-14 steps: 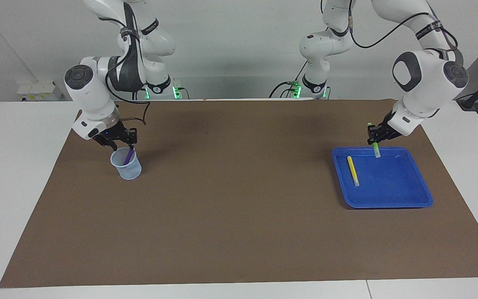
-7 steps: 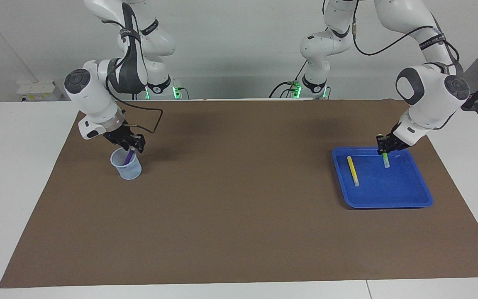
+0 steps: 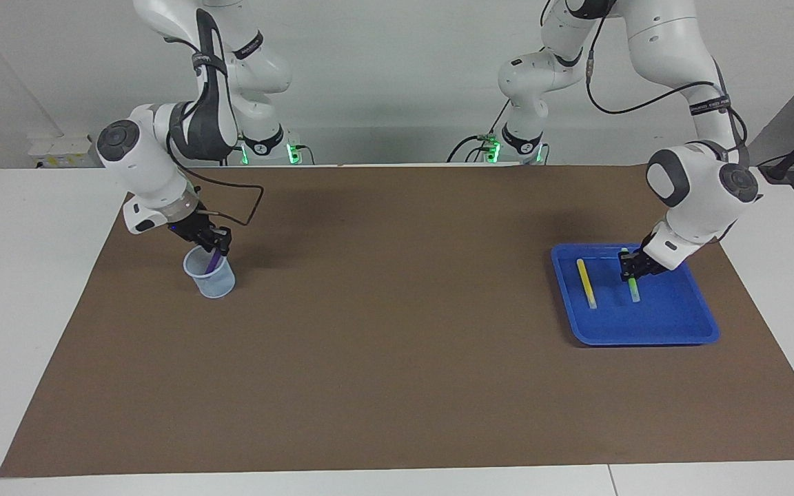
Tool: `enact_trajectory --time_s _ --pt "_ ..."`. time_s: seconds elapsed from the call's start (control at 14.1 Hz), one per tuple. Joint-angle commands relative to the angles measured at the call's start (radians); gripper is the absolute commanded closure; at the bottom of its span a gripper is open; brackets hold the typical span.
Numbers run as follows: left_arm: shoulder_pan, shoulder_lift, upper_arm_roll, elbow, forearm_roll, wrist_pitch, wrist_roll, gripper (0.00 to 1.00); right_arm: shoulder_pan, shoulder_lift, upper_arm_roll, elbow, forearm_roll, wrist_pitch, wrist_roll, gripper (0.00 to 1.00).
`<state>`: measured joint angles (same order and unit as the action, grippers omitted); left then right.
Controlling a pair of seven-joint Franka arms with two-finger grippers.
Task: Right arm passes pens to left for tray arrangement
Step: 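Lay the green pen in the tray while the right gripper grasps the purple pen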
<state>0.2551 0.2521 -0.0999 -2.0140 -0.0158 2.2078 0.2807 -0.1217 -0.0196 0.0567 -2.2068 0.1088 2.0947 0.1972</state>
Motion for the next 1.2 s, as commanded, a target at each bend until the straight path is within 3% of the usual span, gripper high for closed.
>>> enact_trajectory --time_s 0.0,0.14,0.21,0.28,0.5,0.57,0.92,1.13 --pt "0.023 0.003 -0.011 -0.028 0.030 0.050 0.015 1.00 -0.012 0.001 0.009 -0.001 0.022 -0.015 0.007 0.82" --pt "0.026 0.003 -0.011 -0.038 0.048 0.065 0.015 1.00 -0.012 0.001 0.009 -0.001 0.022 -0.018 -0.004 0.97" --pt "0.024 0.003 -0.011 -0.051 0.048 0.079 0.015 1.00 -0.010 0.001 0.009 0.001 0.020 -0.025 -0.010 1.00" --pt "0.026 0.001 -0.011 -0.058 0.048 0.096 0.015 0.93 -0.012 0.001 0.009 0.012 0.020 -0.036 -0.040 1.00" --pt "0.026 0.001 -0.012 -0.075 0.048 0.128 0.011 0.56 -0.016 0.024 0.005 0.090 -0.021 -0.099 -0.181 1.00" --pt "0.024 0.001 -0.012 -0.075 0.048 0.130 0.006 0.53 -0.018 0.030 0.005 0.126 -0.043 -0.134 -0.209 1.00" --pt "0.027 0.003 -0.012 -0.057 0.036 0.107 0.003 0.47 -0.004 0.021 0.006 0.292 -0.049 -0.336 -0.217 1.00" --pt "0.012 0.000 -0.014 0.004 0.005 0.014 -0.026 0.43 -0.001 0.010 0.014 0.375 -0.049 -0.438 -0.219 1.00"
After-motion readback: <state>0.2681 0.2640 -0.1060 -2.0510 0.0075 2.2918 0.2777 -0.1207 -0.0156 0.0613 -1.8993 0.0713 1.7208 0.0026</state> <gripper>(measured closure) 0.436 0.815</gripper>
